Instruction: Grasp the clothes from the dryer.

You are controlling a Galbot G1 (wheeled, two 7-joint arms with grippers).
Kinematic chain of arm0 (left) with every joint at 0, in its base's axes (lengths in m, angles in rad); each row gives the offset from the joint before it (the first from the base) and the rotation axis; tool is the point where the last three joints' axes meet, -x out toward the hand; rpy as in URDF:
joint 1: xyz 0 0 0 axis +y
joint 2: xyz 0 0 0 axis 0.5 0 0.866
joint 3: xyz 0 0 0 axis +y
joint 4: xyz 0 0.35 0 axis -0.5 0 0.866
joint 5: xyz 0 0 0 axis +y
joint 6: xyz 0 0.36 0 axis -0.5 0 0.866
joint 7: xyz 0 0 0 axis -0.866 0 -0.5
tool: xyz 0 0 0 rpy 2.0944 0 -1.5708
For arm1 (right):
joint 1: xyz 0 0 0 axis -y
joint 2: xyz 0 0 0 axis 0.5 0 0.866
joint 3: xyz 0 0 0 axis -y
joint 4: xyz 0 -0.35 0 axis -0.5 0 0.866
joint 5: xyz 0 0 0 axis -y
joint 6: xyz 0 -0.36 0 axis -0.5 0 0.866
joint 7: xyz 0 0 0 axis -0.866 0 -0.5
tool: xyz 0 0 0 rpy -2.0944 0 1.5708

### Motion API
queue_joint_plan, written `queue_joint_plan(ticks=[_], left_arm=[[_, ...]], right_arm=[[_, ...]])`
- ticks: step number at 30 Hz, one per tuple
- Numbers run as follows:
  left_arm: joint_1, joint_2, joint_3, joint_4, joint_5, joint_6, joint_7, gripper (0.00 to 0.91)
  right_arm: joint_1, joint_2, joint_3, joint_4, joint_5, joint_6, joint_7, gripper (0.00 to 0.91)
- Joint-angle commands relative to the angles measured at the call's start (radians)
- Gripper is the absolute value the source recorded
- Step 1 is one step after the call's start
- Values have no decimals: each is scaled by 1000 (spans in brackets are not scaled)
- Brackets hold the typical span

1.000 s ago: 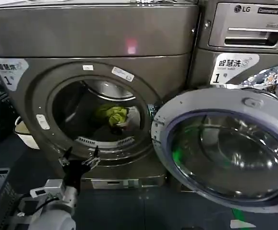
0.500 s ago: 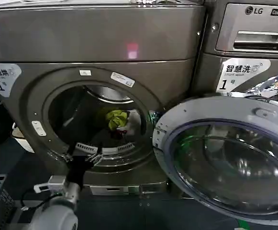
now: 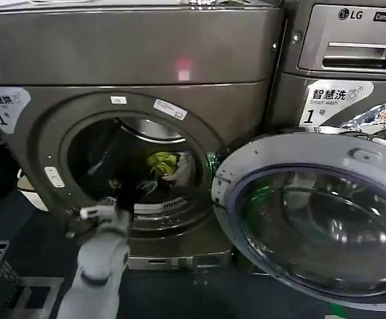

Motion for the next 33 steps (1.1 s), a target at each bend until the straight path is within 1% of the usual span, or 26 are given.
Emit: queue_joint_plan(ticks=[1, 4, 8, 12, 18, 20, 24, 29, 30, 31, 33], left_arm=[[-323, -9, 37, 407, -17, -46, -4, 907], [-393, -17, 53, 503, -14, -60, -5, 907], [-525, -30, 64, 652, -11, -84, -5, 907], [-641, -58, 44, 815, 27, -116, 7, 907], [-732, -76, 43, 1025, 38, -173, 36, 907], [-766, -78, 48, 1091, 50, -210, 68, 907], [-836, -77, 74, 1227, 37, -227, 153, 907], [-882, -78, 131, 1294, -44, -202, 177, 907], [-885, -74, 147, 1299, -75, -189, 217, 907], [-888, -62, 172, 1296, -70, -129, 278, 907], [-897, -33, 264, 1294, -69, -98, 444, 907]], right_arm=[[-8, 7, 14, 11, 0, 12, -24, 907], [-8, 8, 16, 14, 0, 12, -29, 907], [-10, 5, 26, 12, 3, 15, -34, 907], [-5, 2, 23, 12, 2, 19, -36, 907], [3, 0, 21, 8, 3, 26, -40, 907], [4, -1, 21, 6, 3, 28, -42, 907], [12, -5, 16, 7, 3, 29, -43, 907], [17, -6, 13, 5, 4, 33, -46, 907], [17, -7, 14, 3, 4, 34, -47, 907], [16, -9, 16, 0, 4, 35, -48, 907], [15, -11, 18, -6, 4, 37, -50, 907]])
